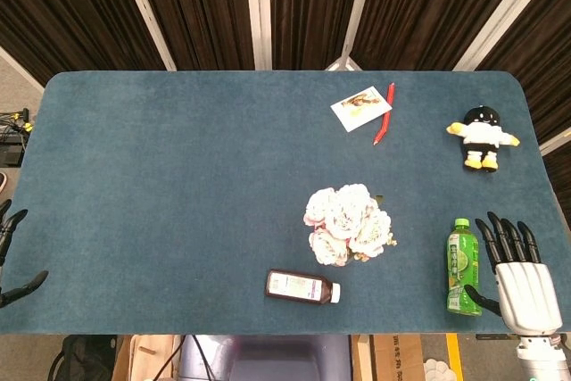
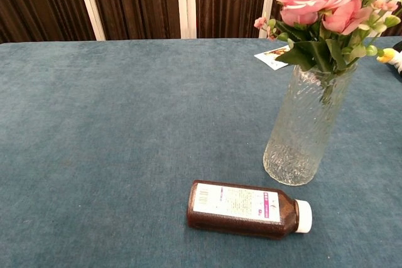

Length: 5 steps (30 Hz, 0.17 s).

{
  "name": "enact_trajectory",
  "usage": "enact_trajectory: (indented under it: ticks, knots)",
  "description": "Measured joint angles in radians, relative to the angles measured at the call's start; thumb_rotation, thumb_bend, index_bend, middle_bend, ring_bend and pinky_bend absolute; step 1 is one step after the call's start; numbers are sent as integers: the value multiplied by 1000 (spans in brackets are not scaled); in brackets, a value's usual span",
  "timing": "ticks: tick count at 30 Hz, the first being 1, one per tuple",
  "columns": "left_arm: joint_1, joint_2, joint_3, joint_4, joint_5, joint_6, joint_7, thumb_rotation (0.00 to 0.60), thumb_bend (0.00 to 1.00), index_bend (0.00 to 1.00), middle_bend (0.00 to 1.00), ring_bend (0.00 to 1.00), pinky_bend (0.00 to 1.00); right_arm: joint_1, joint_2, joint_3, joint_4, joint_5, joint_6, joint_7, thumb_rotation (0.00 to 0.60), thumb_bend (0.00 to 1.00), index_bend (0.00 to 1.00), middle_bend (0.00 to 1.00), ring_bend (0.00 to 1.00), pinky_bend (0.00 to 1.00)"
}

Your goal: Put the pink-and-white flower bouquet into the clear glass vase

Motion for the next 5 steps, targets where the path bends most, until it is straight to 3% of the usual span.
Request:
enact_trajectory:
  ticks: [5]
  knots:
    - [0,10,0,4,0,1,-22,600,166,133,0,0,116,4,-20,-1,50,1,-8,22,600,124,73,19,59,0]
